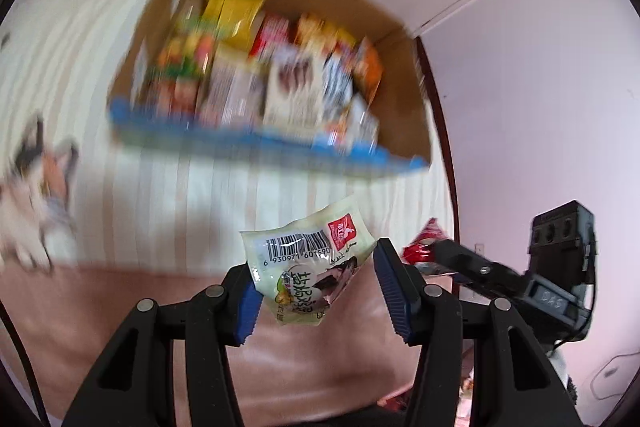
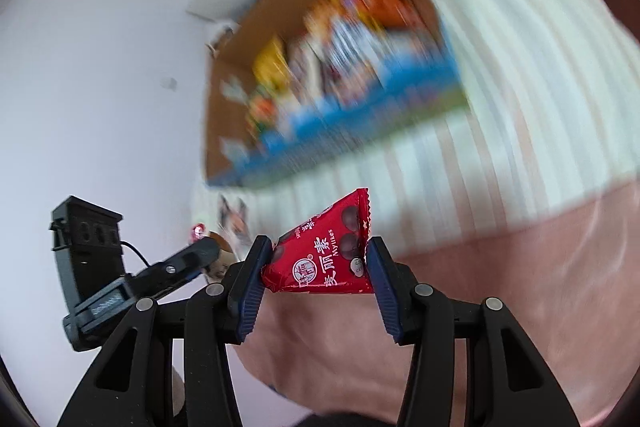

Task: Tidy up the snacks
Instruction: 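Lift both held packets and carry them over the box, then lower both packets into the box and open both tools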

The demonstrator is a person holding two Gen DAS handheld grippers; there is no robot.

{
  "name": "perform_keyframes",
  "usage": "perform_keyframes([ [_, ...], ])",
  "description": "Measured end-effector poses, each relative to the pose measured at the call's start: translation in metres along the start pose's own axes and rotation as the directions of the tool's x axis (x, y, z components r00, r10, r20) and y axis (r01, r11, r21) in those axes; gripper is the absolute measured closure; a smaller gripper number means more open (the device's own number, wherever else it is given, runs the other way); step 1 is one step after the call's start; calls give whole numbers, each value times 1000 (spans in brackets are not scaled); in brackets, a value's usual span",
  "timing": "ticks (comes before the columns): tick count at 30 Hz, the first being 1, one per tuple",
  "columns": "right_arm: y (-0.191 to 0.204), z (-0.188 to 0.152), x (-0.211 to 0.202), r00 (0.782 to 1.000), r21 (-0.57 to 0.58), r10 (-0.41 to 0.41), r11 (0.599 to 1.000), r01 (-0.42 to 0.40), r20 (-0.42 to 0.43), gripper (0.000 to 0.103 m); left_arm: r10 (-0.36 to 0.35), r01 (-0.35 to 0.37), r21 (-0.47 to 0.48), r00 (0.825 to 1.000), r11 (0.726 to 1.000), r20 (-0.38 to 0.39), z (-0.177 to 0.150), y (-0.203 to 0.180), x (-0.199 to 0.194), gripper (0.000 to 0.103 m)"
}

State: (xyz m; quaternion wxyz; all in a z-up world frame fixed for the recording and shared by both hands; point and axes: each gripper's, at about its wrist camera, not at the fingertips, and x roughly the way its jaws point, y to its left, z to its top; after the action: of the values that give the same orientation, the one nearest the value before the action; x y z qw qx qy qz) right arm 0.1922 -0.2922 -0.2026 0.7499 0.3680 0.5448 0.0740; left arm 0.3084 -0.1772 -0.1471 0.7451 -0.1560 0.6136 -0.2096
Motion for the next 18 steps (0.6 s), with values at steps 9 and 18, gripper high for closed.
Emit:
perform_keyframes([
  [9, 65, 99, -19, 971, -143, -125, 977, 156, 205, 51, 137, -143, 91, 988, 986, 71, 114, -21, -2, 50],
  [18, 56, 167, 27, 900, -153, -374, 899, 411, 223, 14, 385, -391, 119, 920, 913, 70, 193, -1, 56, 32],
])
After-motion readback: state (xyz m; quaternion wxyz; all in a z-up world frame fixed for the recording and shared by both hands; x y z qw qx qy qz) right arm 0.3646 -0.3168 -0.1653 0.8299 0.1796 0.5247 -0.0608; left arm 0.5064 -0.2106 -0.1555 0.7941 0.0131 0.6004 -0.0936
